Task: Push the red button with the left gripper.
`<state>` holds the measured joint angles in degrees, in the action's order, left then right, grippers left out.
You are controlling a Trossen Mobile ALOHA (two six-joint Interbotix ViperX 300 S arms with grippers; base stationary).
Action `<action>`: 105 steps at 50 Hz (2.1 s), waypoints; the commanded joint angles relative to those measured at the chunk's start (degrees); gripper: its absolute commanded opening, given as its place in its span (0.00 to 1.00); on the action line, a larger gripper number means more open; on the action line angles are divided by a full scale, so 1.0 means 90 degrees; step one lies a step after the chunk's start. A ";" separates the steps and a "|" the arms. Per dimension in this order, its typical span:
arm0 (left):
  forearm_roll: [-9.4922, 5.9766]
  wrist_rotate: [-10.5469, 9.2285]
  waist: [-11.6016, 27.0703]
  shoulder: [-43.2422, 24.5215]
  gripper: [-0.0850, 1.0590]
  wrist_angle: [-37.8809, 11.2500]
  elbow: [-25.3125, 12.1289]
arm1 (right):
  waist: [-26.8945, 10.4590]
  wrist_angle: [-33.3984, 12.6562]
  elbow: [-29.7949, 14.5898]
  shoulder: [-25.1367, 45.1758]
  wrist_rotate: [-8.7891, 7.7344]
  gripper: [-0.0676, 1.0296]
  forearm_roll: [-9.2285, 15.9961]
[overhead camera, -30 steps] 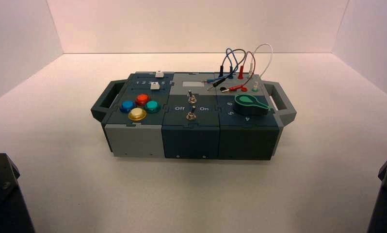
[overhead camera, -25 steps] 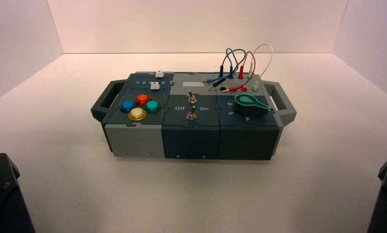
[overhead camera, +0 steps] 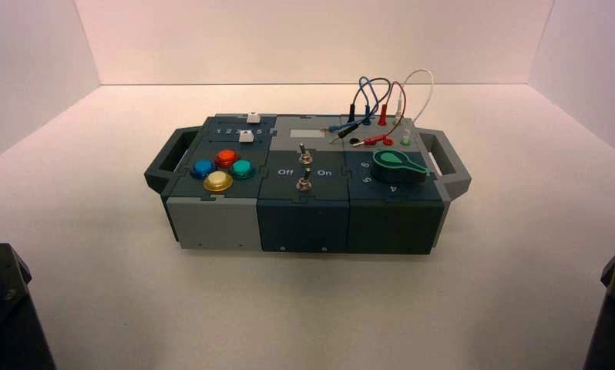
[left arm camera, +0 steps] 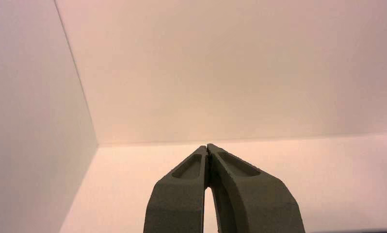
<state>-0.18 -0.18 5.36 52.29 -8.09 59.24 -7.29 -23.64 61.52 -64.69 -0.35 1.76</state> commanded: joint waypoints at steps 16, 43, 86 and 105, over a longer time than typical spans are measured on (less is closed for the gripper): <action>-0.0010 0.0020 0.1455 -0.1172 0.05 -0.2285 -0.0869 | -0.0420 -0.0381 -0.0254 0.0879 0.0020 0.04 0.0117; -0.0059 0.0010 0.2480 -0.2646 0.05 -0.3037 -0.1182 | -0.1719 -0.0615 -0.0508 0.1895 -0.0010 0.04 0.0117; -0.0264 -0.0029 0.3213 -0.5049 0.05 -0.3164 -0.1729 | -0.1865 -0.0771 -0.0596 0.2256 -0.0010 0.04 0.0195; -0.0273 -0.0029 0.3408 -0.5576 0.05 -0.3164 -0.1758 | -0.1865 -0.0801 -0.0586 0.2266 -0.0010 0.04 0.0205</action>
<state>-2.55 -0.35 35.77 1.93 -36.74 44.74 -23.73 -31.11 58.18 -44.30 -0.44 3.43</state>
